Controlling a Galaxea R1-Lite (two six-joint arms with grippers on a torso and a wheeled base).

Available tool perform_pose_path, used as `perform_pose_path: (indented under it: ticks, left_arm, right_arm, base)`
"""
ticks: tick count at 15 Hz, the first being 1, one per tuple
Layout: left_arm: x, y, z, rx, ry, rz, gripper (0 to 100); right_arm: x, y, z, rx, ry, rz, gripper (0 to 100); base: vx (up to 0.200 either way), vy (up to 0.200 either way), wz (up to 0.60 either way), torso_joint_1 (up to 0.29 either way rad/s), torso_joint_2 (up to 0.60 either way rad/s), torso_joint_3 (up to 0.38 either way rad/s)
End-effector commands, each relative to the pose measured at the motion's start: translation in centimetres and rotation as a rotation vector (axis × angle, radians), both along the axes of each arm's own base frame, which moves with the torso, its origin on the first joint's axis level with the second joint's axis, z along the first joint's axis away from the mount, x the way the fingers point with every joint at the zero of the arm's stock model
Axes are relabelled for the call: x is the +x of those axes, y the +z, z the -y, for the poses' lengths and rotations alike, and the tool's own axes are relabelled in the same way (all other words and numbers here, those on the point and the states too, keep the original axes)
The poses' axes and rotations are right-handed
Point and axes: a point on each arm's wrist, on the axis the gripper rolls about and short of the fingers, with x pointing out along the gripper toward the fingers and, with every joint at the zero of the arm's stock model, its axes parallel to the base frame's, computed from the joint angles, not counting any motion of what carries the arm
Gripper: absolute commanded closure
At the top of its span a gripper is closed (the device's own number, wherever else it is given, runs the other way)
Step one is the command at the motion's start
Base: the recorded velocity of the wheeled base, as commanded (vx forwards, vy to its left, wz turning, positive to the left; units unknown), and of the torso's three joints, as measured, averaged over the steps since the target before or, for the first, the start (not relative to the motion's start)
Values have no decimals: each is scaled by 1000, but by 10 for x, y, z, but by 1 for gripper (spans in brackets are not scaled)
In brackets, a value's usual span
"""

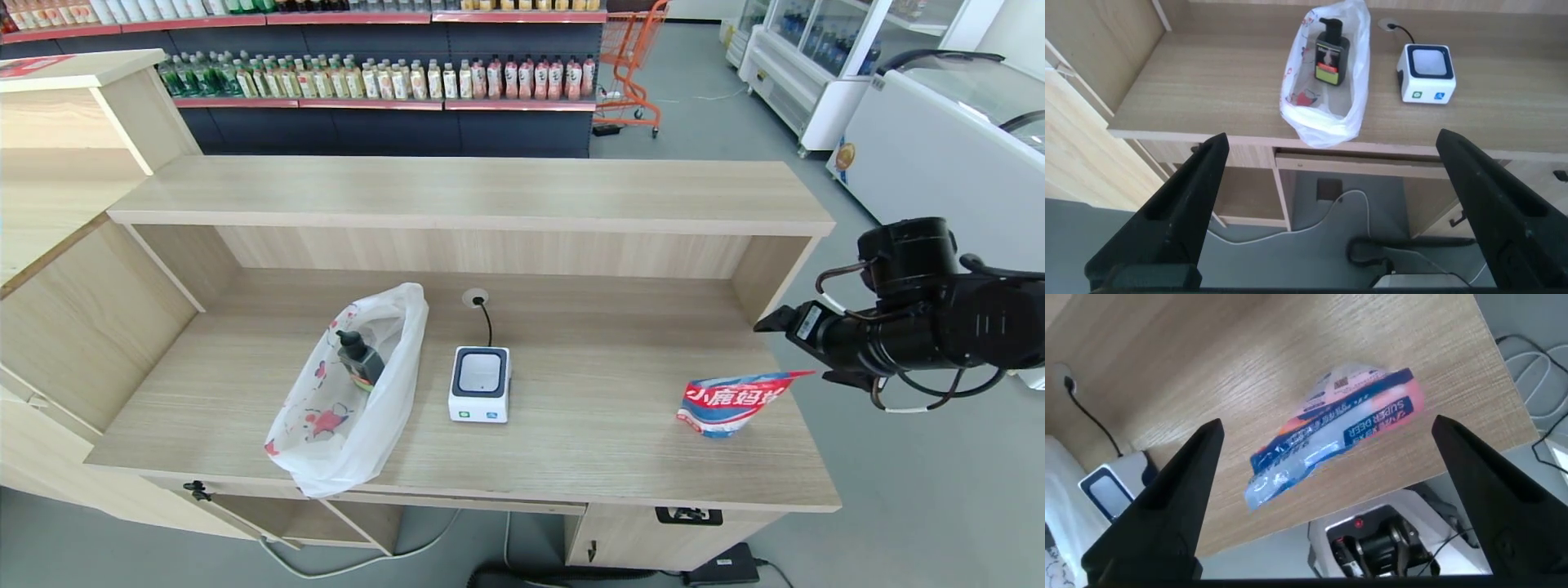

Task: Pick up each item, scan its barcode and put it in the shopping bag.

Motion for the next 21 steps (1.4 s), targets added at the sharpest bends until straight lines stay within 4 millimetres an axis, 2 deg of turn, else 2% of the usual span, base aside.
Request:
perform_pose_path:
  ticks: [1,3,5,9,13,14,17,21]
  left_arm:
    - [0,0,0,1,0,1,0]
    - [0,0,0,0,0,1,0]
    - [0,0,0,0,0,1,0]
    - [0,0,0,0,0,1,0]
    - [0,0,0,0,0,1,0]
    - [0,0,0,0,0,1,0]
    - [0,0,0,0,0,1,0]
    - [0,0,0,0,1,1,0]
  right_arm:
    - [11,-27,0,-6,-4,-80,0]
    - [18,-47,-1,-9,-8,-138,0]
    - [25,-59,-4,-11,-4,-156,0]
    - [52,-91,-10,-23,9,-78,0]
    - [58,-117,-26,-45,42,-133,0]
    - [58,-122,-30,-61,39,-142,100]
    - [67,-117,-37,-108,43,-106,100]
    - [68,-116,-35,-221,128,-37,100]
  base:
    - [0,0,0,0,0,0]
    - [0,0,0,0,0,0]
    - [0,0,0,0,0,0]
    - [0,0,0,0,0,0]
    - [0,0,0,0,0,0]
    - [0,0,0,0,0,0]
    - [0,0,0,0,0,0]
    - [0,0,0,0,0,0]
